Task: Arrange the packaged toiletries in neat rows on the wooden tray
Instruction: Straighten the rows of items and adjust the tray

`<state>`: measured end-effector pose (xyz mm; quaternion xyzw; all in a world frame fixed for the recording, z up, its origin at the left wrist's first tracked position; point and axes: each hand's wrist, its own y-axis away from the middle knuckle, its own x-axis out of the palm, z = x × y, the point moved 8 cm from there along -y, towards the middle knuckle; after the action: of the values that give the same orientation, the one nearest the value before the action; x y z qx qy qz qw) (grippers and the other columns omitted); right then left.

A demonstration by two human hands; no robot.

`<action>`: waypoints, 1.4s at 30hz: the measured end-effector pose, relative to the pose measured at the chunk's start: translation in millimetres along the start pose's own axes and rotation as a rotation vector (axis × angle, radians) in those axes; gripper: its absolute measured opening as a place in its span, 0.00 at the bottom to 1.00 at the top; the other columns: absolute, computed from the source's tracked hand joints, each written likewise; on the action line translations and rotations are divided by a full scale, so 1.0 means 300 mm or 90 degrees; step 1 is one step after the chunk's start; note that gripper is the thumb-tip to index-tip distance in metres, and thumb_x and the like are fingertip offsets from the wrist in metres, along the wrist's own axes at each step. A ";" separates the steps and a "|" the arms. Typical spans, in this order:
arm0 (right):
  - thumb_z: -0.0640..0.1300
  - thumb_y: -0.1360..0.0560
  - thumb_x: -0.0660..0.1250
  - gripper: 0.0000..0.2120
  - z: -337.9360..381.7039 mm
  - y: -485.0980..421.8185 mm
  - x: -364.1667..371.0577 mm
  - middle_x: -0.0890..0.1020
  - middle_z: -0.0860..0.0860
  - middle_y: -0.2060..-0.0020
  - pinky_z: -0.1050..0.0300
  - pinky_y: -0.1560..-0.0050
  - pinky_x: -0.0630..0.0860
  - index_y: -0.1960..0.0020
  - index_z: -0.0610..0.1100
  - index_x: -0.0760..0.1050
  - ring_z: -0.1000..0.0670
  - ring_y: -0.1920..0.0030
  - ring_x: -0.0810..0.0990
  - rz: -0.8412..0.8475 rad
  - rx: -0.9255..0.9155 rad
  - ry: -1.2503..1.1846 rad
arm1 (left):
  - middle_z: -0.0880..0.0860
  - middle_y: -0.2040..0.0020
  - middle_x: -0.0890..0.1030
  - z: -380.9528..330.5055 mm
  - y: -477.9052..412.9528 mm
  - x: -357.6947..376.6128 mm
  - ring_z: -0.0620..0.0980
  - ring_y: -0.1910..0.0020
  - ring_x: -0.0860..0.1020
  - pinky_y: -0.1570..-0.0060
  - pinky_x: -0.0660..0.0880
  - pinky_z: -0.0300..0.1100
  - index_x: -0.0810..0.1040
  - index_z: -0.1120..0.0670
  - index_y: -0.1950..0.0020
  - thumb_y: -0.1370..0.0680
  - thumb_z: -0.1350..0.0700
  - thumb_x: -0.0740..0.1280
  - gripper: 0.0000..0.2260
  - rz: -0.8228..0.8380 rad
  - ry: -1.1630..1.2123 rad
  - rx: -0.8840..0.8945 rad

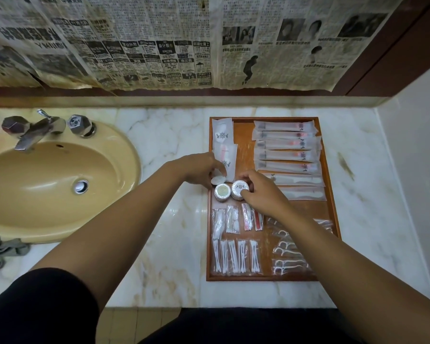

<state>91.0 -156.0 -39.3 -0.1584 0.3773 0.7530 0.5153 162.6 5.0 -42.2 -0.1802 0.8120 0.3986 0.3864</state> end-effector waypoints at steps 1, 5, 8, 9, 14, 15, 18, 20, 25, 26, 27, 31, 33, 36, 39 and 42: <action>0.45 0.23 0.67 0.21 -0.001 0.001 0.000 0.77 0.54 0.38 0.58 0.48 0.72 0.31 0.52 0.71 0.54 0.45 0.76 -0.001 0.001 -0.004 | 0.49 0.47 0.76 -0.002 -0.003 0.000 0.49 0.50 0.77 0.54 0.78 0.46 0.77 0.41 0.33 0.30 0.50 0.79 0.26 0.005 0.002 0.004; 0.45 0.23 0.68 0.21 0.000 0.003 -0.004 0.78 0.54 0.39 0.58 0.48 0.73 0.30 0.52 0.71 0.54 0.45 0.77 -0.005 -0.001 -0.006 | 0.48 0.47 0.78 -0.017 -0.009 0.006 0.48 0.52 0.77 0.52 0.79 0.47 0.78 0.41 0.34 0.29 0.51 0.79 0.25 0.034 0.004 0.010; 0.44 0.22 0.67 0.22 0.004 0.004 -0.004 0.77 0.54 0.39 0.58 0.48 0.73 0.30 0.51 0.70 0.54 0.46 0.76 -0.004 0.000 -0.008 | 0.49 0.47 0.77 -0.013 -0.009 -0.002 0.50 0.52 0.78 0.52 0.79 0.49 0.79 0.42 0.37 0.29 0.52 0.79 0.23 0.018 0.016 -0.002; 0.44 0.22 0.67 0.22 0.005 0.003 -0.005 0.77 0.54 0.39 0.58 0.49 0.72 0.30 0.51 0.70 0.54 0.46 0.76 -0.005 -0.001 -0.006 | 0.50 0.47 0.76 -0.009 -0.008 -0.007 0.50 0.52 0.78 0.52 0.79 0.48 0.79 0.43 0.37 0.29 0.52 0.79 0.22 0.008 0.020 -0.009; 0.43 0.22 0.66 0.22 0.004 0.007 -0.009 0.76 0.55 0.42 0.59 0.51 0.70 0.29 0.51 0.70 0.54 0.47 0.76 -0.007 -0.002 -0.004 | 0.50 0.46 0.74 0.001 0.018 -0.043 0.50 0.51 0.76 0.55 0.75 0.43 0.79 0.45 0.38 0.31 0.52 0.81 0.23 -0.041 0.048 -0.031; 0.43 0.22 0.66 0.22 0.005 0.008 -0.011 0.76 0.55 0.42 0.59 0.52 0.70 0.29 0.51 0.70 0.54 0.48 0.76 -0.007 -0.003 -0.004 | 0.50 0.46 0.74 0.003 0.029 -0.051 0.50 0.51 0.76 0.55 0.74 0.43 0.79 0.45 0.39 0.31 0.52 0.81 0.23 -0.046 0.058 -0.038; 0.42 0.22 0.66 0.21 0.003 0.013 -0.013 0.76 0.56 0.43 0.60 0.55 0.70 0.30 0.52 0.71 0.55 0.50 0.76 -0.006 -0.004 -0.002 | 0.47 0.43 0.76 0.001 0.072 -0.079 0.49 0.48 0.77 0.53 0.74 0.42 0.78 0.47 0.39 0.31 0.52 0.81 0.23 -0.064 0.081 -0.058; 0.42 0.22 0.66 0.21 0.000 0.015 -0.014 0.77 0.56 0.43 0.62 0.55 0.70 0.30 0.52 0.71 0.56 0.51 0.76 -0.007 -0.005 0.001 | 0.45 0.43 0.79 -0.016 0.101 -0.092 0.47 0.46 0.77 0.50 0.75 0.44 0.78 0.48 0.38 0.30 0.51 0.80 0.23 -0.068 0.109 -0.067; 0.43 0.22 0.66 0.21 -0.001 0.029 -0.019 0.77 0.56 0.43 0.60 0.54 0.70 0.30 0.53 0.70 0.55 0.50 0.77 -0.005 -0.009 0.011 | 0.45 0.48 0.82 -0.082 0.148 -0.089 0.46 0.48 0.79 0.50 0.78 0.44 0.79 0.48 0.40 0.30 0.46 0.79 0.21 -0.082 0.158 -0.070; 0.43 0.22 0.66 0.21 -0.001 0.033 -0.019 0.78 0.56 0.43 0.60 0.55 0.70 0.30 0.53 0.70 0.54 0.50 0.77 -0.005 -0.010 0.013 | 0.44 0.49 0.82 -0.092 0.155 -0.084 0.46 0.49 0.79 0.52 0.77 0.43 0.79 0.48 0.40 0.30 0.45 0.79 0.21 -0.093 0.162 -0.072; 0.43 0.22 0.66 0.21 -0.001 0.036 -0.019 0.78 0.56 0.43 0.60 0.54 0.71 0.30 0.53 0.70 0.54 0.49 0.78 -0.005 -0.012 0.013 | 0.44 0.50 0.82 -0.101 0.162 -0.079 0.45 0.50 0.79 0.53 0.77 0.43 0.79 0.47 0.41 0.30 0.43 0.79 0.21 -0.105 0.163 -0.077; 0.45 0.22 0.66 0.21 -0.006 0.046 -0.018 0.78 0.54 0.41 0.57 0.52 0.71 0.30 0.53 0.68 0.53 0.48 0.77 -0.005 -0.020 0.036 | 0.43 0.50 0.82 -0.119 0.193 -0.055 0.46 0.51 0.79 0.53 0.79 0.46 0.79 0.45 0.42 0.31 0.41 0.78 0.21 -0.154 0.126 -0.100; 0.45 0.22 0.66 0.22 -0.008 0.051 -0.019 0.78 0.52 0.39 0.55 0.49 0.73 0.29 0.52 0.68 0.51 0.47 0.77 -0.002 -0.021 0.048 | 0.43 0.50 0.82 -0.124 0.204 -0.041 0.45 0.51 0.79 0.54 0.79 0.46 0.79 0.44 0.44 0.32 0.40 0.78 0.20 -0.182 0.123 -0.104; 0.45 0.22 0.66 0.23 -0.009 0.062 -0.020 0.77 0.51 0.35 0.51 0.43 0.76 0.28 0.51 0.66 0.50 0.43 0.78 -0.005 -0.025 0.049 | 0.44 0.49 0.81 -0.133 0.214 -0.015 0.45 0.52 0.79 0.55 0.78 0.43 0.80 0.45 0.43 0.32 0.41 0.78 0.20 -0.215 0.108 -0.103; 0.46 0.21 0.67 0.23 -0.008 0.065 -0.019 0.77 0.51 0.34 0.48 0.39 0.76 0.28 0.51 0.66 0.48 0.41 0.78 -0.008 -0.027 0.053 | 0.46 0.49 0.80 -0.142 0.206 0.013 0.48 0.53 0.79 0.56 0.77 0.43 0.82 0.48 0.42 0.30 0.42 0.77 0.20 -0.230 0.062 -0.096; 0.47 0.22 0.67 0.23 -0.008 0.064 -0.020 0.77 0.50 0.33 0.46 0.38 0.75 0.28 0.51 0.66 0.47 0.39 0.78 -0.013 -0.033 0.058 | 0.47 0.50 0.80 -0.145 0.197 0.027 0.49 0.55 0.79 0.59 0.76 0.43 0.83 0.47 0.43 0.30 0.42 0.76 0.18 -0.251 0.061 -0.102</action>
<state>75.9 -165.2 -29.3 -0.2098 0.3794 0.7492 0.5008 101.0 7.4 -1.7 -0.3845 0.7441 0.3696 0.4022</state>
